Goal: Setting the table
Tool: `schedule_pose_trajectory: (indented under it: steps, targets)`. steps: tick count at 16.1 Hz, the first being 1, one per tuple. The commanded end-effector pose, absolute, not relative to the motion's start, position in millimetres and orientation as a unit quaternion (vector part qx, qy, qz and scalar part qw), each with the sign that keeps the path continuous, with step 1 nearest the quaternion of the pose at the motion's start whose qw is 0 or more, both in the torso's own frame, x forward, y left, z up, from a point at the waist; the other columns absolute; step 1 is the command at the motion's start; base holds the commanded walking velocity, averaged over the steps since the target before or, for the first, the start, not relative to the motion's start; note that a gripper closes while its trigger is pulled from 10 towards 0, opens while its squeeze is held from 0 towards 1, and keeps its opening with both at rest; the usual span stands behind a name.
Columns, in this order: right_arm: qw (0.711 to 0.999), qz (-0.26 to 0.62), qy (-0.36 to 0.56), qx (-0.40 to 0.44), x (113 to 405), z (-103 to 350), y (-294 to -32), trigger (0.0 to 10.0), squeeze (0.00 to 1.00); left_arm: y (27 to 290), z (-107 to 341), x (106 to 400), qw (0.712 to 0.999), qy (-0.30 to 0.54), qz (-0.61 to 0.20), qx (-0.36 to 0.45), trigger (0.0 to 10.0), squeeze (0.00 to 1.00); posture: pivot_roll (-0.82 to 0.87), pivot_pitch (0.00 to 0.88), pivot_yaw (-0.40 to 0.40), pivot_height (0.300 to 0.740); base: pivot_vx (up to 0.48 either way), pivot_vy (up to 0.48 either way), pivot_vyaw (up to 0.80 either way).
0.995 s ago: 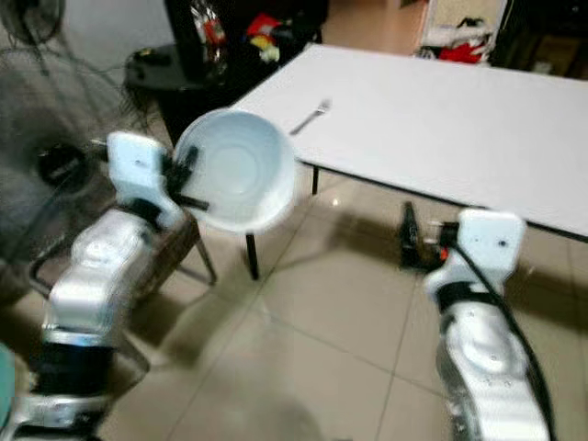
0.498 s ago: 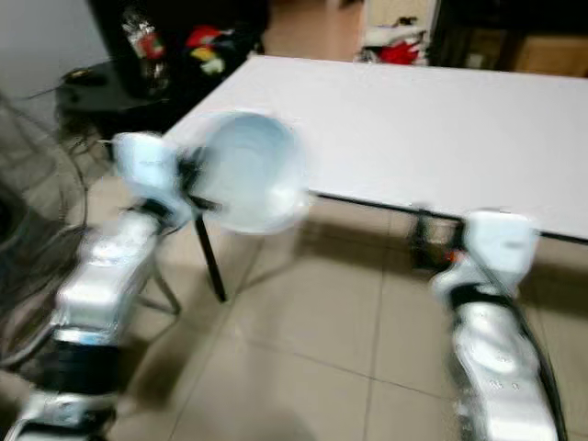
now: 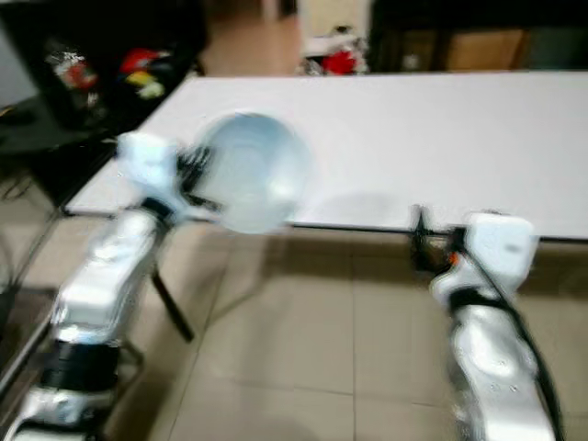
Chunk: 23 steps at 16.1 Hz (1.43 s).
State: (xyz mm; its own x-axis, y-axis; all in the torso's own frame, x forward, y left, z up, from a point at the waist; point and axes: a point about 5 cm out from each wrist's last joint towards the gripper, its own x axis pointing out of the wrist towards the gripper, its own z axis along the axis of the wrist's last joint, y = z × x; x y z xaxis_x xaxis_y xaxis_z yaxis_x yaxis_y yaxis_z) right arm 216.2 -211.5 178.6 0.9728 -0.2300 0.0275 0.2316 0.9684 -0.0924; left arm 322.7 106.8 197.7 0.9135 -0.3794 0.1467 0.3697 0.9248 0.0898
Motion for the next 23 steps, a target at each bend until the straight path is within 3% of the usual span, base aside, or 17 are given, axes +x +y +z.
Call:
schedule_pose_trajectory:
  steps: [1, 7, 23]
  targets:
    - [0.995, -0.094, -0.018, -0.039, 218, 181, -202, 10.0, 0.00, 126, 203, 325, 0.982, -0.090, -0.161, 0.036, 10.0, 0.00, -0.07, 0.000, 0.088, 0.740, 0.371, 0.000, 0.00]
    - [0.995, -0.087, -0.019, -0.042, 218, 181, -201, 10.0, 0.00, 129, 201, 327, 0.985, -0.084, -0.151, 0.029, 10.0, 0.00, -0.07, 0.000, 0.096, 0.740, 0.371, 0.000, 0.00]
    - [0.998, 0.048, 0.008, -0.039, 218, 172, -190, 10.0, 0.00, 145, 182, 328, 0.993, -0.049, -0.108, 0.021, 10.0, 0.00, -0.06, 0.000, 0.046, 0.740, 0.372, 0.000, 0.00]
